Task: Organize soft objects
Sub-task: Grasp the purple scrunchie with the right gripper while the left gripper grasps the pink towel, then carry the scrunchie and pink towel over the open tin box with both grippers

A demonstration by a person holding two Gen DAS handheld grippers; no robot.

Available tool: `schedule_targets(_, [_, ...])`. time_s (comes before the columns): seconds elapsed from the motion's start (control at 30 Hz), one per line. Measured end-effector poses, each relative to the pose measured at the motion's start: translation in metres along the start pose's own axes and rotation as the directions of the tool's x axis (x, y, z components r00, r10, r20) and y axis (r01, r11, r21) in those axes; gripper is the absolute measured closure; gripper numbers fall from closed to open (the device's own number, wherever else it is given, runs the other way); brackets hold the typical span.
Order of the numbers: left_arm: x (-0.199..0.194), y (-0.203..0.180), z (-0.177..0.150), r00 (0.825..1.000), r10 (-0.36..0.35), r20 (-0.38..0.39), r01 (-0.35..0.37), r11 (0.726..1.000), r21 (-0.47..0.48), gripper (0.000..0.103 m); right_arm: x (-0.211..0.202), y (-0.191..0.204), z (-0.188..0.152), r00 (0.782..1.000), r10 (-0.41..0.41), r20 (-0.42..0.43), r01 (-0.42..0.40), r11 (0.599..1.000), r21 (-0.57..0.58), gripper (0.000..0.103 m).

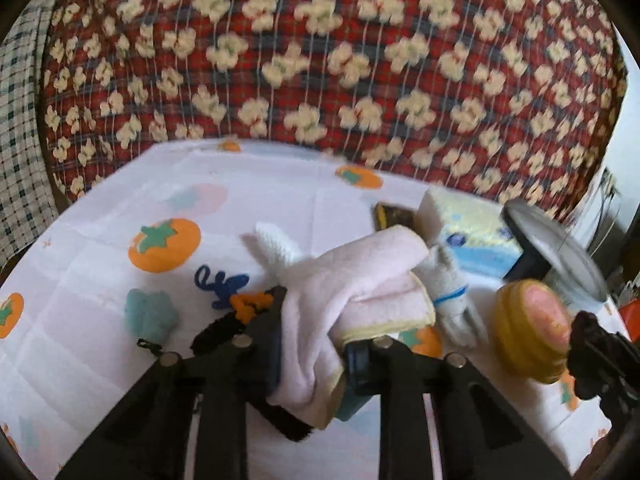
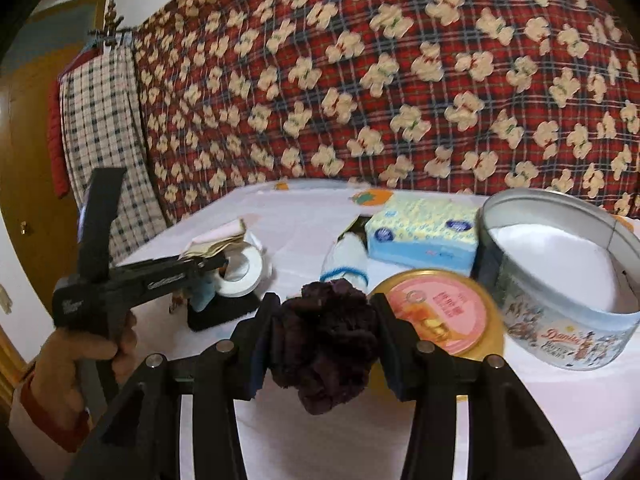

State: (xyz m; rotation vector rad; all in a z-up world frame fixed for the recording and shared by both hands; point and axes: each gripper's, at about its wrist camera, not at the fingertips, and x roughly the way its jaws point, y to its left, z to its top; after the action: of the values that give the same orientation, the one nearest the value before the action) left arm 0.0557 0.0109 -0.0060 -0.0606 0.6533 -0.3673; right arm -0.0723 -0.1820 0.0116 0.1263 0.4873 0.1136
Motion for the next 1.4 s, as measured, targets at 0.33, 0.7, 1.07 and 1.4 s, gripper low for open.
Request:
schedule_targets(0.33, [-0.034, -0.013, 0.006, 0.991, -0.12, 0.055, 0.12, 0.993, -0.002, 0.061, -0.008, -0.005, 0.0, 1.0, -0.002, -0.011, 0.002, 1.0, 0.001, 0.054])
schedule_targets(0.7, [0.001, -0.007, -0.014, 0.996, -0.03, -0.089, 0.029, 1.0, -0.005, 0.066, -0.01, -0.009, -0.004, 1.0, -0.006, -0.025, 0.006, 1.0, 0.012, 0.054])
schedule_targets(1.07, [0.014, -0.023, -0.033, 0.988, -0.009, -0.151, 0.019, 0.998, 0.063, 0.094, -0.007, -0.011, -0.009, 0.999, -0.011, -0.043, 0.012, 1.0, 0.025, 0.054])
schedule_targets(1.4, [-0.038, -0.012, -0.01, 0.992, -0.097, 0.076, 0.103, 0.992, -0.071, 0.094, -0.043, -0.031, 0.002, 0.988, 0.091, 0.124, -0.104, 0.99, 0.097, 0.054])
